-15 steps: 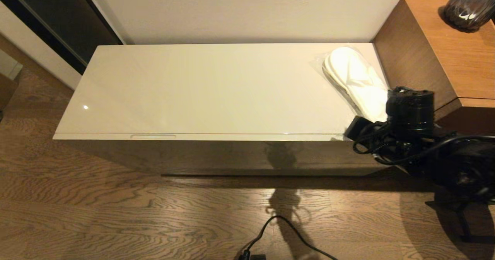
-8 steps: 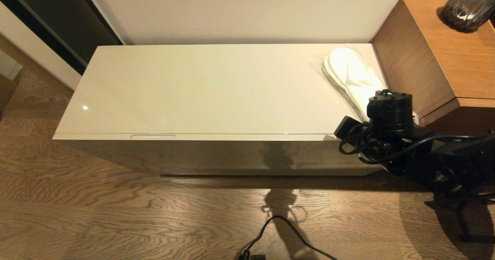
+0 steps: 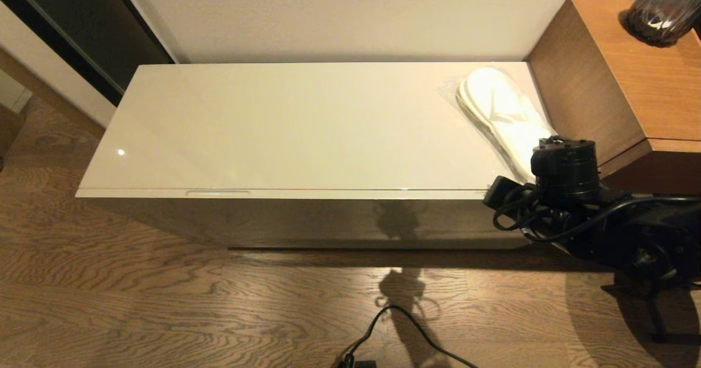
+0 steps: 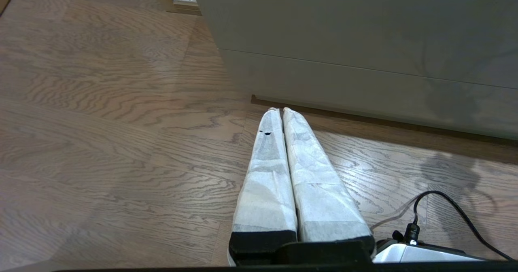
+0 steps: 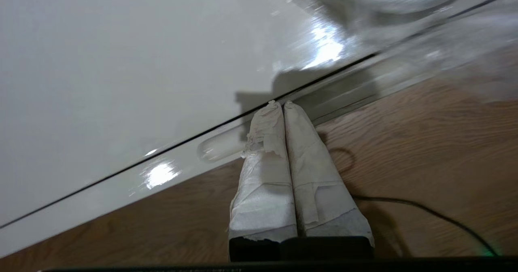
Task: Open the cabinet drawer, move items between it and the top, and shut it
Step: Open the drawer
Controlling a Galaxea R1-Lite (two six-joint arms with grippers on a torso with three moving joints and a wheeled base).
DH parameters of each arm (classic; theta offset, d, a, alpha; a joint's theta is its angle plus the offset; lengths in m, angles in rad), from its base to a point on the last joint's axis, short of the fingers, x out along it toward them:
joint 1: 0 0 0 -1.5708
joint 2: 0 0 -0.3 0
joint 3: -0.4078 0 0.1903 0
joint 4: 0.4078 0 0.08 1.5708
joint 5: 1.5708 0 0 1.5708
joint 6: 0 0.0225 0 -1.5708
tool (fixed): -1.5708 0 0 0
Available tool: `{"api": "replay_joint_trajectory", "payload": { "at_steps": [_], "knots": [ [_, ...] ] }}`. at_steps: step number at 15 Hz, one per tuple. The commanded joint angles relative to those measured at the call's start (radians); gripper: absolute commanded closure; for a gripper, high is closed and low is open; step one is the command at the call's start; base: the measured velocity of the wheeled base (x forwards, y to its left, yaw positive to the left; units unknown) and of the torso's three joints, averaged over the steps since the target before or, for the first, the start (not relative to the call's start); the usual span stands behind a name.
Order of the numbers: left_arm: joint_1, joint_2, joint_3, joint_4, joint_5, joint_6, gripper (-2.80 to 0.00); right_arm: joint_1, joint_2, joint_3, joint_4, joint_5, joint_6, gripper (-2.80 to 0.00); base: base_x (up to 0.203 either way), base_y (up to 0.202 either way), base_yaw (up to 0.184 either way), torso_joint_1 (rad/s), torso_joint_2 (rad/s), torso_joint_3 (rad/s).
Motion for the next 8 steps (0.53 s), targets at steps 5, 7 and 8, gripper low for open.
{"api": "replay_joint_trajectory", "payload": {
  "at_steps": [5, 7, 8],
  "knots": [
    [0.000, -0.039, 0.002, 0.000, 0.001, -0.001, 0.00, -0.041, 0.000, 0.100, -0.001, 0.081, 0.008, 0.00, 0.000, 0.000, 0.000, 0.000, 0.00, 0.000],
    [0.001, -0.039, 0.002, 0.000, 0.001, -0.001, 0.00, -0.041, 0.021, 0.145, -0.004, 0.121, 0.021, 0.00, 0.000, 0.000, 0.000, 0.000, 0.00, 0.000],
    [0.001, -0.039, 0.002, 0.000, 0.000, -0.001, 0.00, -0.040, 0.036, 0.158, -0.003, 0.130, 0.042, 0.00, 0.000, 0.000, 0.000, 0.000, 0.00, 0.000]
  ]
}}
